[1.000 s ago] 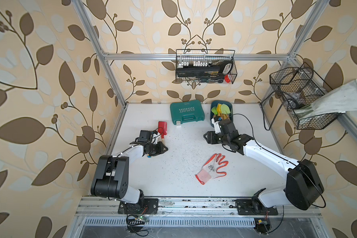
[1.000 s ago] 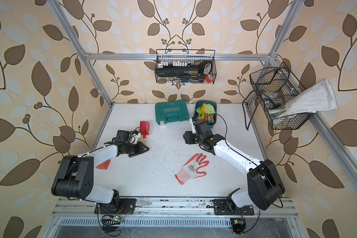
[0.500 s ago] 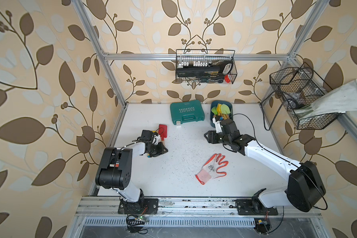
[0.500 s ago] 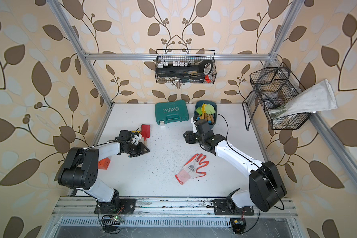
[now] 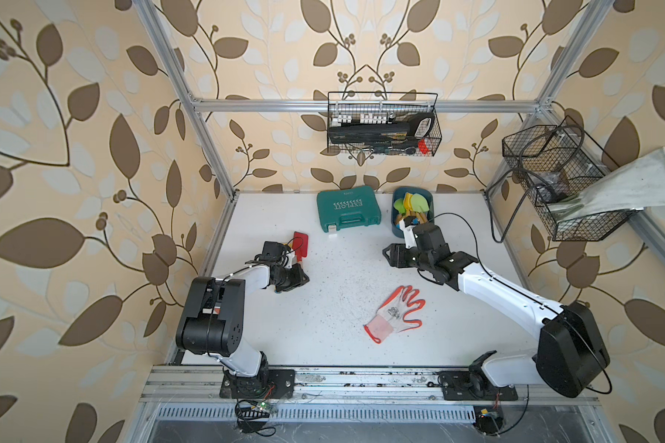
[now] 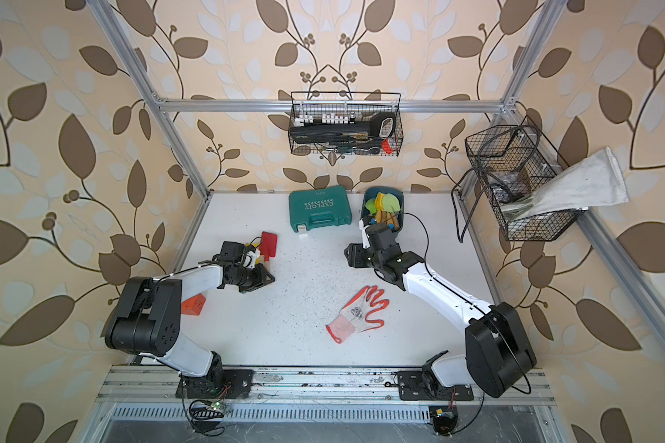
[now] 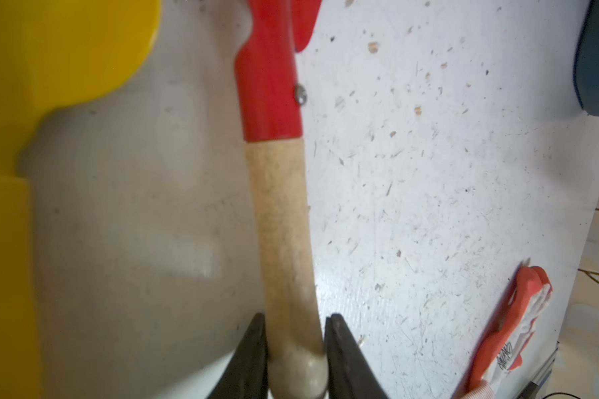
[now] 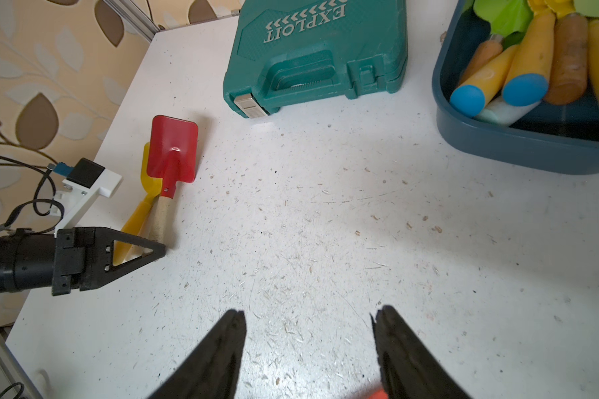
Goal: Take the shovel out of the storage box
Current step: Place the shovel at the center of the board.
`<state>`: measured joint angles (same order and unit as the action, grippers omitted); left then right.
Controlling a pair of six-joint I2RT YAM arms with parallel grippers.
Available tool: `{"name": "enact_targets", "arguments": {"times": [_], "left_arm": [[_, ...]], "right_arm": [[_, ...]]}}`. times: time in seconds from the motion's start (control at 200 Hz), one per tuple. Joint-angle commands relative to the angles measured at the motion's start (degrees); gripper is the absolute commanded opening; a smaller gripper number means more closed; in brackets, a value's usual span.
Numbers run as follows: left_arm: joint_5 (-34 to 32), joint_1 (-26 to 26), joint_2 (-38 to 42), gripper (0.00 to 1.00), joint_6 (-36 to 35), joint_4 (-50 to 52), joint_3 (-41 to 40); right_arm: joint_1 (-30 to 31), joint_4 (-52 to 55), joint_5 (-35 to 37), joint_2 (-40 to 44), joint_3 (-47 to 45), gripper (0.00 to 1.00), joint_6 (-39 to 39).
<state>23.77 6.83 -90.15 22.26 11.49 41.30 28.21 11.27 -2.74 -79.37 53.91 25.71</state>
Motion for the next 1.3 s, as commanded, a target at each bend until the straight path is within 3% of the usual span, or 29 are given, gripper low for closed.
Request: {"name": "enact_targets", "arguments": {"times": [0.0,0.33,0.495,0.76,1.0,1.175,1.295], "left_arm": [[-2.57,0.2,2.15,0.32,-0.05,0.91,-0.56],[-2.97,0.5,7.1,0.46,0.11,0.51,-1.91],[-5.29,2.31,17.35,0.5,0.28,1.81,-2.8],[-10.11,10.3,32.04,0.56,0.52,1.55,-1.17],[-7.13,14.79,39.8,0.58,0.9,-10.31,-4.79],[-4.36,14.87,39.4,0.59,-0.44,-11.75,-5.17],[-3.24,14.92,39.44,0.59,-0.05,-13.76,-6.4]], "right_arm": [[-0.42,-0.74,1.19,2.09,-1.34,0.62,0.61],[-0.64,-1.47,3.99,2.56,-2.42,0.64,0.0],[-0.83,-1.2,6.73,2.62,-2.5,0.69,-1.23],[-3.84,1.72,8.52,1.79,0.01,0.71,-1.89],[-11.59,14.39,9.23,-6.52,15.46,0.71,-1.63],[-16.83,23.44,6.88,-20.13,32.45,0.57,-2.02],[-18.41,29.26,6.08,-28.83,42.33,0.56,-2.98]]}}
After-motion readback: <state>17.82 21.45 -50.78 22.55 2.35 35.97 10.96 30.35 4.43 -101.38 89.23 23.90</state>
